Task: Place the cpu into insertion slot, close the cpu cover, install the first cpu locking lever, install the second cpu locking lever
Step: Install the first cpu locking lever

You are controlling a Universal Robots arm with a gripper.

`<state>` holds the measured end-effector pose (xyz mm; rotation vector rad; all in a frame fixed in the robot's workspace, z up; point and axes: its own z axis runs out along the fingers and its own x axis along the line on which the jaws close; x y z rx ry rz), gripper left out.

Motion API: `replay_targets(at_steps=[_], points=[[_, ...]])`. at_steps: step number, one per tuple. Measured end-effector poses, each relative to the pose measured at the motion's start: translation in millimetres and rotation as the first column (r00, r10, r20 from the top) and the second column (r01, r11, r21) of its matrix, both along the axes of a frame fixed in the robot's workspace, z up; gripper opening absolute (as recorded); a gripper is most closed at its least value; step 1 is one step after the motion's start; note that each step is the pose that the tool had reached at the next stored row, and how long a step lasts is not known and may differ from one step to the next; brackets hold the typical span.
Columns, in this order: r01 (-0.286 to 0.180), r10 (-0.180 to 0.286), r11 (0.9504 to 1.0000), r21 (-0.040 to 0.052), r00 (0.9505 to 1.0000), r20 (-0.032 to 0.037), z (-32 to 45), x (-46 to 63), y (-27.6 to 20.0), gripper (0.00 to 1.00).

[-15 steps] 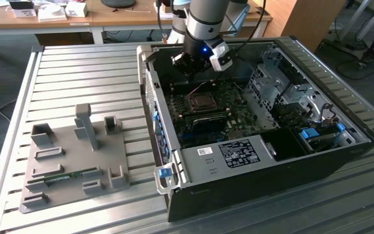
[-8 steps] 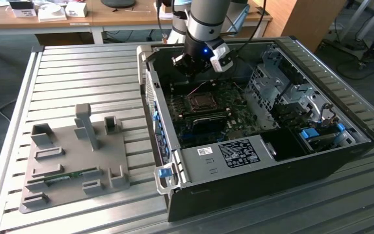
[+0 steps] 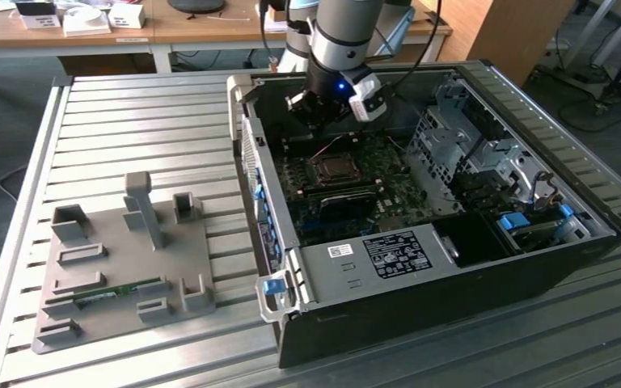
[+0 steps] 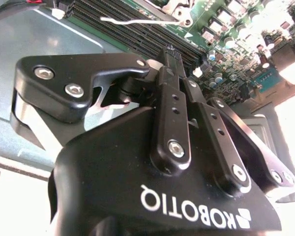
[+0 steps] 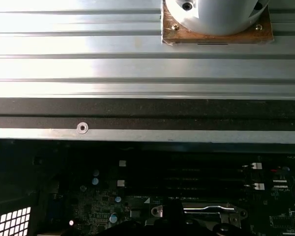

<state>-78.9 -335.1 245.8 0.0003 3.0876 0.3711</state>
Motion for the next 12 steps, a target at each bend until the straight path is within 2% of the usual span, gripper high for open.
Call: replay_targets(at_steps=[7,12], points=[[0.0,0.0,1.0,0.0,1.0,-0.0001,-2.2,7.6,0.2,0.11],[0.0,0.0,1.0,0.0,1.0,0.0,-6.9,9.1,0.3,0.11]])
